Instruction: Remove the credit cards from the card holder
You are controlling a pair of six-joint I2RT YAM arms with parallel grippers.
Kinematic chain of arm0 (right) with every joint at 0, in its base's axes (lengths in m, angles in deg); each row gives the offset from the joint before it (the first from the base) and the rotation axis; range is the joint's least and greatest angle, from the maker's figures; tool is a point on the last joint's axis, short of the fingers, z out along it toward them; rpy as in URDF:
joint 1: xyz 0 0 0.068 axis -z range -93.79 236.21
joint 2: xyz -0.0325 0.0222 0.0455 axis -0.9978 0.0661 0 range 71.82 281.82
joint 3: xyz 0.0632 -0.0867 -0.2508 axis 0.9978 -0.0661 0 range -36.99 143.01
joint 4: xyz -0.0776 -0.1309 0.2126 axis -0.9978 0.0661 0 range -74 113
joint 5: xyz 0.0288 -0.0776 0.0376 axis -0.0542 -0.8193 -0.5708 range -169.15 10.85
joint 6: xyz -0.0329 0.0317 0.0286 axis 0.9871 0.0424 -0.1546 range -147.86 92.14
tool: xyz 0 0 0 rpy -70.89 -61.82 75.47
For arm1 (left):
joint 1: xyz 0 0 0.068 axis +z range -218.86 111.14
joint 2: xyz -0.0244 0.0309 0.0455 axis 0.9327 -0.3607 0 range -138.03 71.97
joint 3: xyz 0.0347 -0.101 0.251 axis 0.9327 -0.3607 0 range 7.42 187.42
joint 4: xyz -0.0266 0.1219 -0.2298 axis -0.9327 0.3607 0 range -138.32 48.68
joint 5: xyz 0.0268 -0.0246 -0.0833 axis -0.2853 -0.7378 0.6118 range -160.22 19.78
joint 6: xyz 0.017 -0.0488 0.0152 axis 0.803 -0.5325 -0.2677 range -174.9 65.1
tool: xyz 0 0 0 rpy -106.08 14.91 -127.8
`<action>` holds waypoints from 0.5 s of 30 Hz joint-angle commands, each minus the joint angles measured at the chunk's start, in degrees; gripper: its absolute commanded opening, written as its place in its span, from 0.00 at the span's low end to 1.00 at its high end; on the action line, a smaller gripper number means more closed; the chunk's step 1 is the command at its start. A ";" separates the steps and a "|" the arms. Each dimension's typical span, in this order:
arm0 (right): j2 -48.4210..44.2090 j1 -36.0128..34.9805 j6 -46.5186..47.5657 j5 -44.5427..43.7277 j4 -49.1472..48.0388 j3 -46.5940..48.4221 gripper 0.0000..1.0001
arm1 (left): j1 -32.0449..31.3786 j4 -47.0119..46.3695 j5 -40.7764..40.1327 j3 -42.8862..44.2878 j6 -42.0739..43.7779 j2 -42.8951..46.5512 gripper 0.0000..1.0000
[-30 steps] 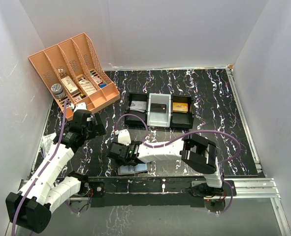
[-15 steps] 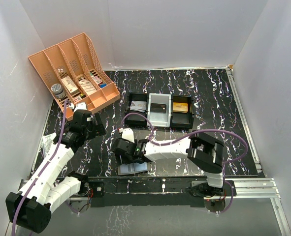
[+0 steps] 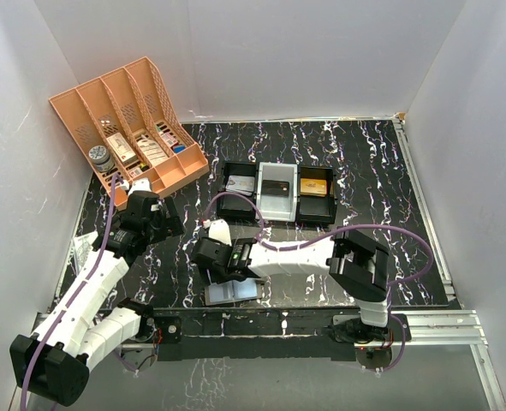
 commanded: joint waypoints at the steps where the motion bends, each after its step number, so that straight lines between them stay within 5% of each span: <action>1: -0.61 -0.38 0.63 -4.31 3.48 3.77 0.64 | 0.31 0.72 -0.62 1.05 0.00 0.46 0.99; 10: 5.39 -0.90 0.78 -2.53 3.96 5.19 0.64 | 0.26 0.85 -0.60 1.05 0.01 0.48 0.99; 15: 7.37 -0.99 0.66 -3.09 5.12 5.25 0.56 | 0.31 0.78 -0.39 1.05 0.10 0.55 0.99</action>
